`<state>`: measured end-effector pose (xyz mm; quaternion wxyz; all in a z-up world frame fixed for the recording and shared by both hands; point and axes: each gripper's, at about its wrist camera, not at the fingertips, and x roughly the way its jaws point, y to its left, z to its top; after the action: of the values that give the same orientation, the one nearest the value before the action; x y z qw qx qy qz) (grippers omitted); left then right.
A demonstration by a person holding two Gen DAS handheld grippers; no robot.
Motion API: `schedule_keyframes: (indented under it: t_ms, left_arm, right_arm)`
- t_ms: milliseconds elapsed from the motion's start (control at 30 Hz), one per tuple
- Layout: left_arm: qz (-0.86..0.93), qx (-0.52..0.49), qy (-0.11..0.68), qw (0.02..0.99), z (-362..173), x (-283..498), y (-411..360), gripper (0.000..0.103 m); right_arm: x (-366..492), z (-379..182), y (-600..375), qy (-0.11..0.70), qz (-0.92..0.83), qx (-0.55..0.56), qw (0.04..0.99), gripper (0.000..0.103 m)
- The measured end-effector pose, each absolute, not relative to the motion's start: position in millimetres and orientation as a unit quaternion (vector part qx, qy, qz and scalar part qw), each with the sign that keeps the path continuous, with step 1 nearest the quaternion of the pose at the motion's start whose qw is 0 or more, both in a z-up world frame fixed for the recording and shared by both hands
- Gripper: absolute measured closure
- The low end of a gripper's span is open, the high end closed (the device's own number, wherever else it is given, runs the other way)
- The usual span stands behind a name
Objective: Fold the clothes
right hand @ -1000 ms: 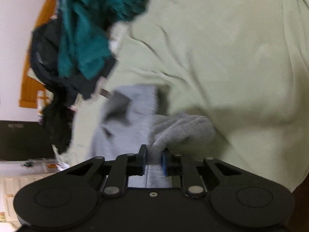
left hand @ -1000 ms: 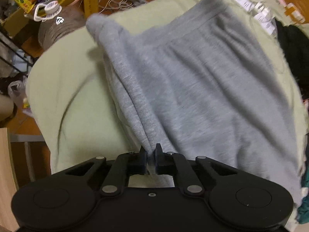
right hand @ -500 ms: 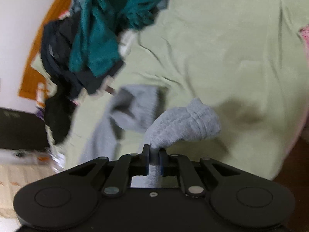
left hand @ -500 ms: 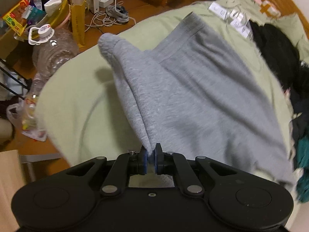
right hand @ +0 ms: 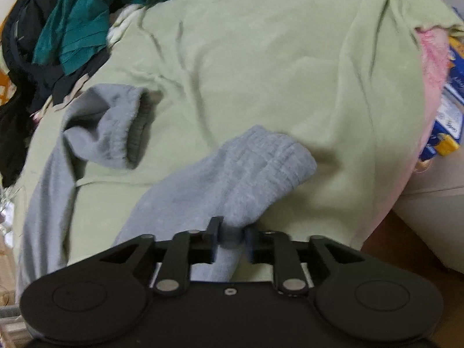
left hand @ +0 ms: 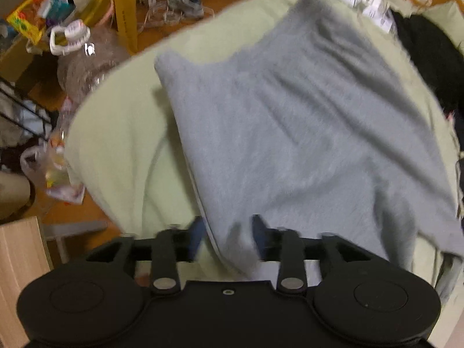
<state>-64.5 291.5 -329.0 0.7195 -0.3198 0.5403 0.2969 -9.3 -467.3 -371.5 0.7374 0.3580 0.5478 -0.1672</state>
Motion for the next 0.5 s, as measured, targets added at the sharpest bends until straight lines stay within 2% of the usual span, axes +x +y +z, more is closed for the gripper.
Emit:
schedule_keyframes:
  t_ms: [33, 67, 333, 500]
  left_arm:
    - [0.305, -0.322, 0.531, 0.722, -325.9, -66.1, 298.4, 0.041]
    - [0.312, -0.334, 0.517, 0.724, -323.4, -69.1, 310.5, 0.034]
    - [0.329, -0.372, 0.485, 0.720, -347.4, -62.0, 384.1, 0.030]
    - [0.309, -0.421, 0.485, 0.702, -382.3, -52.5, 416.5, 0.030]
  right_arm:
    - [-10.3, -371.0, -467.7, 0.542, -0.173, 0.368, 0.736, 0.059]
    - [-11.0, -369.5, -467.4, 0.537, -0.178, 0.373, 0.736, 0.055]
    - [-5.8, -319.1, -432.1, 0.516, -0.209, 0.303, 0.773, 0.037]
    - [-2.7, -290.9, -408.0, 0.512, -0.213, 0.262, 0.790, 0.033]
